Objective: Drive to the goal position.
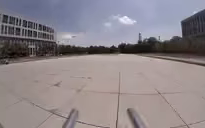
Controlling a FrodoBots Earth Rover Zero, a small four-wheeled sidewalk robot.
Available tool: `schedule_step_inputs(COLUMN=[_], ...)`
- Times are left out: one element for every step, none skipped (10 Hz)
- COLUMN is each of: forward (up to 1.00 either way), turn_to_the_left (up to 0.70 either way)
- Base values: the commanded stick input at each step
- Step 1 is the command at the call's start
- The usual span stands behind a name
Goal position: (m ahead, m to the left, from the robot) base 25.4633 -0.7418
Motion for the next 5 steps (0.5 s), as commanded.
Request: schedule_step_inputs(forward=[0.7,0.7,0.7,0.7,0.7], turn_to_the_left=[0.0,0.0,0.0,0.0,0.0])
